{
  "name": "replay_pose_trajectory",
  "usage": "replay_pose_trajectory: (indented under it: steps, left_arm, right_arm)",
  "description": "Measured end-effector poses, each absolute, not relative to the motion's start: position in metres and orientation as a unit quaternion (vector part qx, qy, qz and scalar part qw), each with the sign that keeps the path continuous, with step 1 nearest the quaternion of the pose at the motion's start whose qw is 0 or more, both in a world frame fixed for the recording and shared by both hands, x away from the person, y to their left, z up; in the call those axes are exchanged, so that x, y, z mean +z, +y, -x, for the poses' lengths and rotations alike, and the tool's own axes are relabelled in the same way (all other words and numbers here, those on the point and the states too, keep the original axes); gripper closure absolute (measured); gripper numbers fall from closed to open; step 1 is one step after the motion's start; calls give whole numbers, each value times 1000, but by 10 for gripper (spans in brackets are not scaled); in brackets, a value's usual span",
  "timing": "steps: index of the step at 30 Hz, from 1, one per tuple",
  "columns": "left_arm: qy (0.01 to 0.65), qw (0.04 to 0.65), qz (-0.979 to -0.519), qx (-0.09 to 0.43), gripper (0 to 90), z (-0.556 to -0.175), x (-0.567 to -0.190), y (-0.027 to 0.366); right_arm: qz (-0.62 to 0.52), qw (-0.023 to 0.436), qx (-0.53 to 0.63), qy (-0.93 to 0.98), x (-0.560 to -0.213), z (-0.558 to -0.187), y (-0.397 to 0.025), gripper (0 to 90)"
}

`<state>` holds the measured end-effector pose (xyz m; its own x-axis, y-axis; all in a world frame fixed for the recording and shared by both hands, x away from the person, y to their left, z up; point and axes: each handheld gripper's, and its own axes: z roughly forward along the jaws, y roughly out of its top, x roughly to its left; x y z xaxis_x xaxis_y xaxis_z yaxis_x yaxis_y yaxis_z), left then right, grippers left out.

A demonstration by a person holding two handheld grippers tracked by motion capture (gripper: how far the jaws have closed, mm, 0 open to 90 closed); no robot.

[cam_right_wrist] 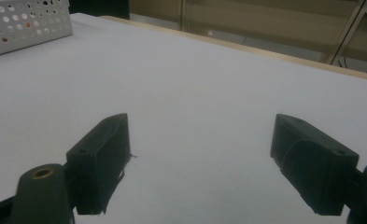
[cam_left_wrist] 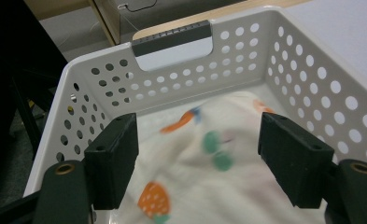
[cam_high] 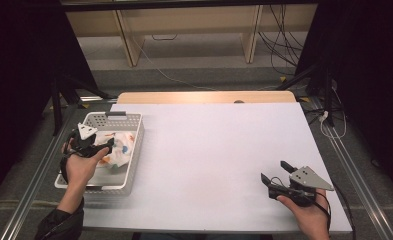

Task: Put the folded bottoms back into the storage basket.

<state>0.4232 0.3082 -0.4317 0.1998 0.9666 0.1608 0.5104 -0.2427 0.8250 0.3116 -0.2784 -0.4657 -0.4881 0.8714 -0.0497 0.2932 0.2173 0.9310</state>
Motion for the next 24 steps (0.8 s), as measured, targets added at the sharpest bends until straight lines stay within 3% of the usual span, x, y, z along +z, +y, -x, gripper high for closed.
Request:
replay_pose_trajectory:
  steps: [2, 6, 10, 15, 24]
  left_arm:
    - [520, 329, -709, 345, 334, -425, -431, 305]
    - [502, 336, -734, 309, 608, -434, -432, 295]
    - [498, 291, -771, 269, 852, -456, -440, 285]
    - [499, 225, -806, 224, 893, -475, -453, 283]
    - [484, 209, -829, 185, 894, -469, -464, 284]
  right_arm:
    - [-404, 304, 476, 720, -465, -312, -279, 207]
    - [-405, 305, 478, 717, -466, -312, -279, 207]
    - [-404, 306, 479, 716, -465, -312, -279, 208]
    - [-406, 305, 483, 714, -466, -313, -280, 208]
    - [-408, 305, 479, 715, -465, -312, -281, 208]
